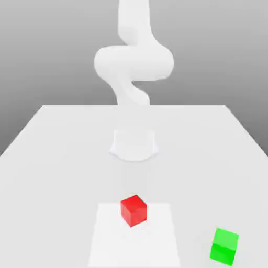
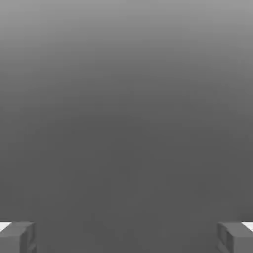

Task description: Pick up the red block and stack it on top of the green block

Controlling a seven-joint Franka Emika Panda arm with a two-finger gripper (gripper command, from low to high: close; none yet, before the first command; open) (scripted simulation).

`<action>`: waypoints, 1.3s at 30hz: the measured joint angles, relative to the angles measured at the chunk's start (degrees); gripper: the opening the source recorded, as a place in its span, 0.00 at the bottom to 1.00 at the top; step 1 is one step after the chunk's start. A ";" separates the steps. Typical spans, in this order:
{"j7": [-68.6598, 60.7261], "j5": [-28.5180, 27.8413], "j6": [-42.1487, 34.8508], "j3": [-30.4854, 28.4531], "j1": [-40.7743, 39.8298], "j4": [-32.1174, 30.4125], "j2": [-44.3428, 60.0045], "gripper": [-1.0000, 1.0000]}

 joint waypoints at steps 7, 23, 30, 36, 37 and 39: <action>-10.87 0.40 9.37 -4.48 4.20 -10.69 13.65 0.50; -32.36 4.12 35.30 -4.66 5.89 -27.32 49.19 0.50; -33.37 5.63 38.50 -2.33 3.95 -26.83 53.08 0.00; -30.64 1.71 33.02 -3.98 4.59 -27.73 46.55 0.00; -29.95 0.77 31.33 -4.15 4.41 -28.03 44.56 0.00; -28.98 -0.53 27.95 -4.06 4.05 -28.66 40.61 0.00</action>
